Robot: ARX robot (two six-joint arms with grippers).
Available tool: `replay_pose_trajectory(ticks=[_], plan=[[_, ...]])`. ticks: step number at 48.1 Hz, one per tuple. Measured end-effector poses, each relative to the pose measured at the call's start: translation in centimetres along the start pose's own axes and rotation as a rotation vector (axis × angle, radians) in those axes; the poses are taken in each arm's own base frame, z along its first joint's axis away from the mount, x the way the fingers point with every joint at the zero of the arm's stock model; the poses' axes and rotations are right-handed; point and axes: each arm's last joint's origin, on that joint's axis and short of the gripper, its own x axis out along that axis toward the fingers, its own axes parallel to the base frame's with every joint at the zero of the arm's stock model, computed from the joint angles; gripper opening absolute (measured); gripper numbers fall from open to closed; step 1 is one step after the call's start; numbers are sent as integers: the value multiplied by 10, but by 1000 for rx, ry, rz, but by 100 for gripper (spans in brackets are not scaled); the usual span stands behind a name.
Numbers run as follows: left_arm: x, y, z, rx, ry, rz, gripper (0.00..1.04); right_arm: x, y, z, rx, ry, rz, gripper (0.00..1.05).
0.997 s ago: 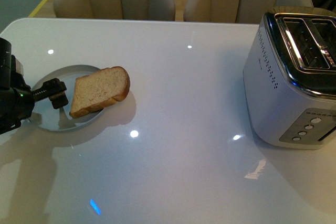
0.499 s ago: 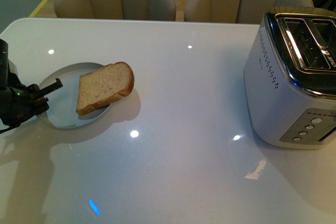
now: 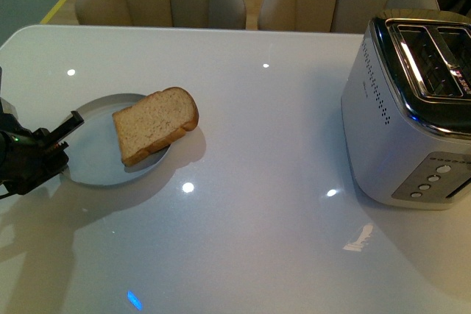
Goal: Left arm holds plate, right arm toasts bread
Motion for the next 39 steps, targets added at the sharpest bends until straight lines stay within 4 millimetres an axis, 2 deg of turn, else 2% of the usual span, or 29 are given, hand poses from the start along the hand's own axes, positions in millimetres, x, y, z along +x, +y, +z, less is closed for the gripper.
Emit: replay_pose_trajectory(ticks=[20, 29, 39], plan=[[-61, -12, -7, -69, -29, -90, 3, 0, 0, 0, 0, 0, 0, 96], [-113, -29, 6, -111, -81, -177, 3, 0, 0, 0, 0, 0, 0, 96], [-154, -52, 8, -98, -114, -243, 3, 0, 0, 0, 0, 0, 0, 96]])
